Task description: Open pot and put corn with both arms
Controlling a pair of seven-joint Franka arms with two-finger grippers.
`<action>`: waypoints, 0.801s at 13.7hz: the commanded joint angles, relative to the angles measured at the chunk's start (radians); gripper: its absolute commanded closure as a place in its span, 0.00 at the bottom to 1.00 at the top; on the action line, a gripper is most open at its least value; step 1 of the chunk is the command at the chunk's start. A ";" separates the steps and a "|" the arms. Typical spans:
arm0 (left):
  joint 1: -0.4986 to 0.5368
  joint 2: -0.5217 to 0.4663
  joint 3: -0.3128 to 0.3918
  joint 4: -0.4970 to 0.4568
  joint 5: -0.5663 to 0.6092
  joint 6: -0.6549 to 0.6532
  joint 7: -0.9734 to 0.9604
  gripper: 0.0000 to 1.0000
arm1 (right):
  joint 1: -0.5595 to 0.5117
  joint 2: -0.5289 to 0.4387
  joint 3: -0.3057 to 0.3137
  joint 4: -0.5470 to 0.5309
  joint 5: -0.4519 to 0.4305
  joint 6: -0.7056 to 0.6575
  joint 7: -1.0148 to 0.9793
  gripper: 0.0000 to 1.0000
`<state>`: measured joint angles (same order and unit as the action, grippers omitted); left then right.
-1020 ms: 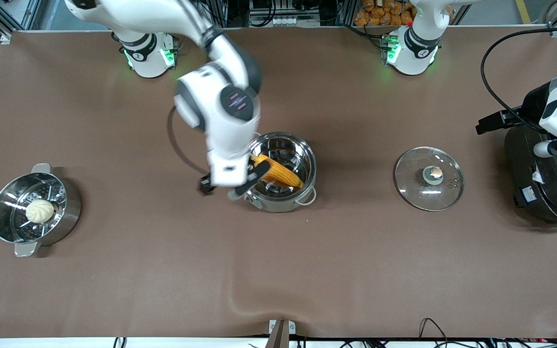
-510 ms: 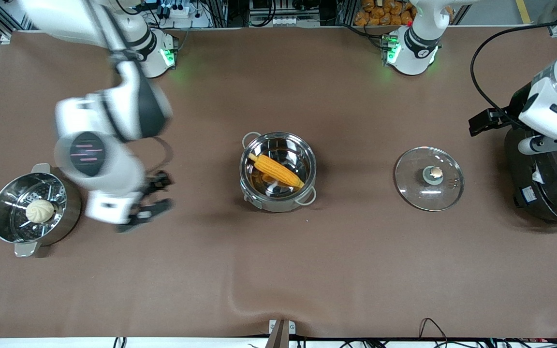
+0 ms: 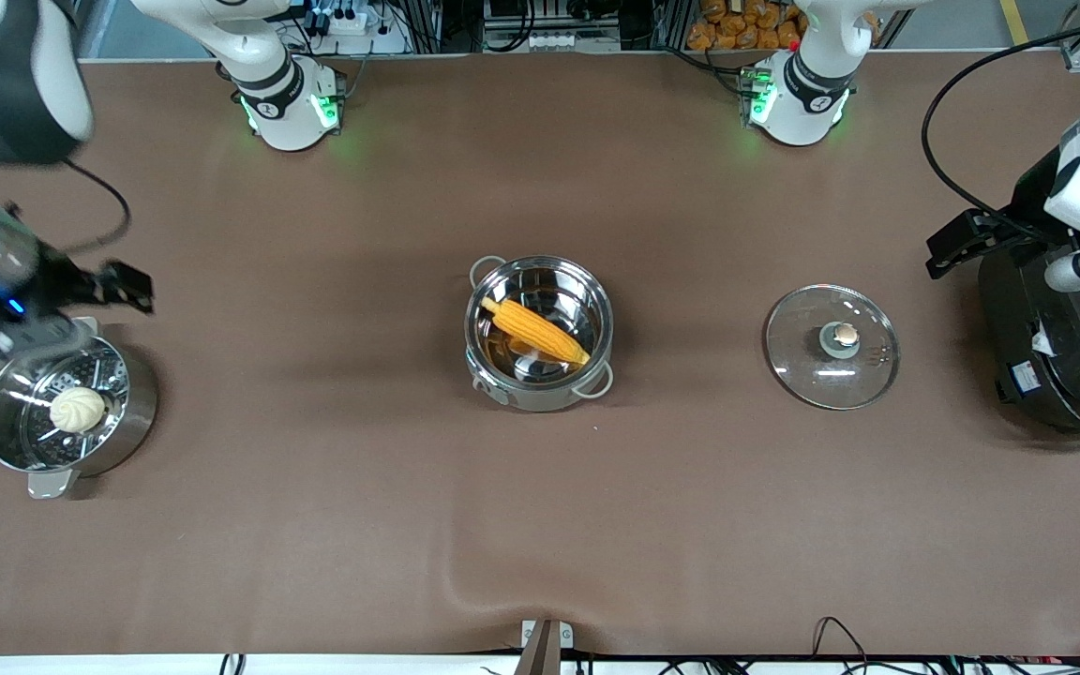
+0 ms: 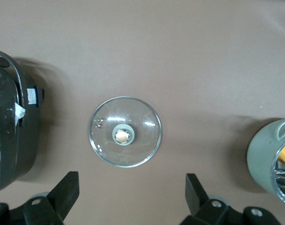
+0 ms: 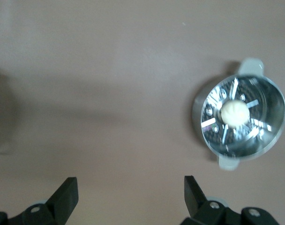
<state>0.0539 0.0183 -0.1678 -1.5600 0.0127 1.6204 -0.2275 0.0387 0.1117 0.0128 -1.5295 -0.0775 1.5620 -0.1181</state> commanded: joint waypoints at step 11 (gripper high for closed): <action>-0.035 -0.061 0.091 -0.037 -0.037 -0.045 0.119 0.00 | -0.091 -0.142 -0.016 -0.027 0.122 -0.109 0.215 0.00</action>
<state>0.0246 -0.0562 -0.0789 -1.6269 0.0036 1.6055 -0.0986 -0.0414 -0.0148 -0.0099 -1.5525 0.0307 1.4633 0.0742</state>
